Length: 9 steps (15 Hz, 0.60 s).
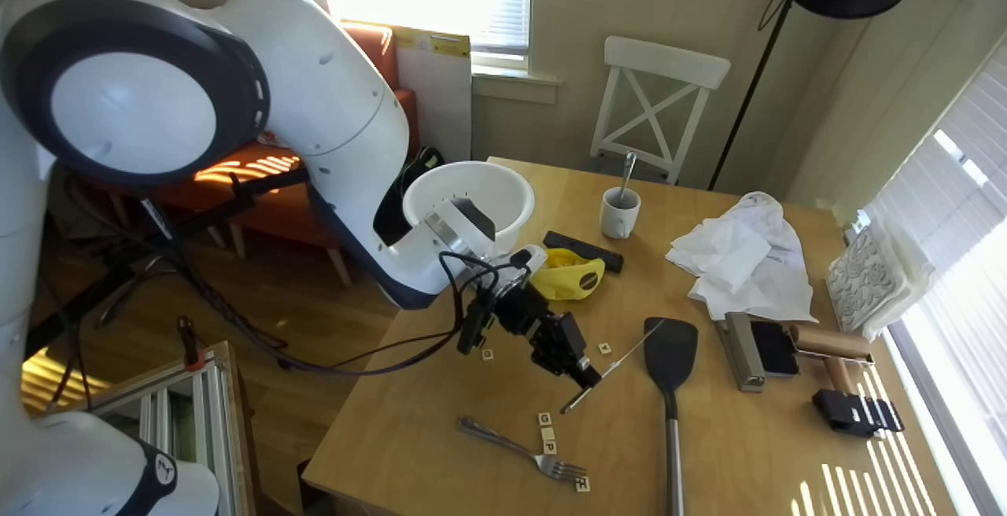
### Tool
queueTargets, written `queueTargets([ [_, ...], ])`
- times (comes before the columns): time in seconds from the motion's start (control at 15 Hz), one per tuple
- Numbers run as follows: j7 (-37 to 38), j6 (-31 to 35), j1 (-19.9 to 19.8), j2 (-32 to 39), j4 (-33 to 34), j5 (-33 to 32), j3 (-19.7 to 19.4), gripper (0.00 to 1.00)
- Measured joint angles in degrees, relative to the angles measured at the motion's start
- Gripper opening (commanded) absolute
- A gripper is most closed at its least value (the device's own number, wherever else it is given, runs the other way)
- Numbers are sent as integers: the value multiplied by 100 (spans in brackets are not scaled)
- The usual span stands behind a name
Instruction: Move the knife on the table
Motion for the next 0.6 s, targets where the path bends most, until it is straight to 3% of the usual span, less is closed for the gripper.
queueTargets([
  [0.6, -596, -236, 9, 27, -32, -193, 58, 4],
])
